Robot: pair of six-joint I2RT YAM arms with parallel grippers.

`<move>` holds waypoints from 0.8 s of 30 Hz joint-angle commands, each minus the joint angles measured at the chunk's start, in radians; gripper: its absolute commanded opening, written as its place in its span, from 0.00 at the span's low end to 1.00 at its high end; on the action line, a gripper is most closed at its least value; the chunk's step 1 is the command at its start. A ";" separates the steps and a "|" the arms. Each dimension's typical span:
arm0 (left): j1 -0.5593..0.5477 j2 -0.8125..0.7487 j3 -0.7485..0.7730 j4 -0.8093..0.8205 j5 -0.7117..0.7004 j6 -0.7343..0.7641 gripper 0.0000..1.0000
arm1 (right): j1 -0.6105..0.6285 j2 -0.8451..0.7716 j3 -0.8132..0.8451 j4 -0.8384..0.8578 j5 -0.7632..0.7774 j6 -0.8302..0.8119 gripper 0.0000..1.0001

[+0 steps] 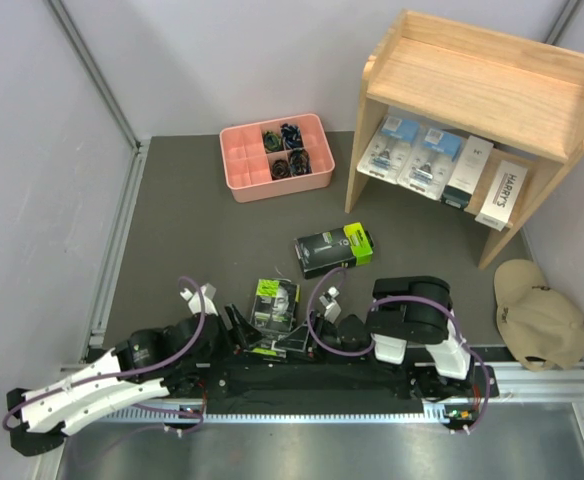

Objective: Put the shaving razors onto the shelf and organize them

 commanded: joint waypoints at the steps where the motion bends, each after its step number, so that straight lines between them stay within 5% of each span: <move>1: -0.003 -0.023 0.068 -0.023 -0.028 -0.005 0.80 | -0.006 -0.033 -0.013 0.114 0.000 -0.042 0.20; 9: -0.004 -0.026 0.238 -0.140 -0.143 0.053 0.80 | -0.007 -0.243 0.055 -0.180 -0.043 -0.162 0.17; 16: -0.003 -0.006 0.330 -0.080 -0.166 0.150 0.81 | -0.003 -0.518 0.279 -0.865 -0.023 -0.393 0.11; 24: -0.003 0.070 0.439 0.064 -0.188 0.311 0.82 | -0.003 -0.655 0.546 -1.281 0.110 -0.559 0.09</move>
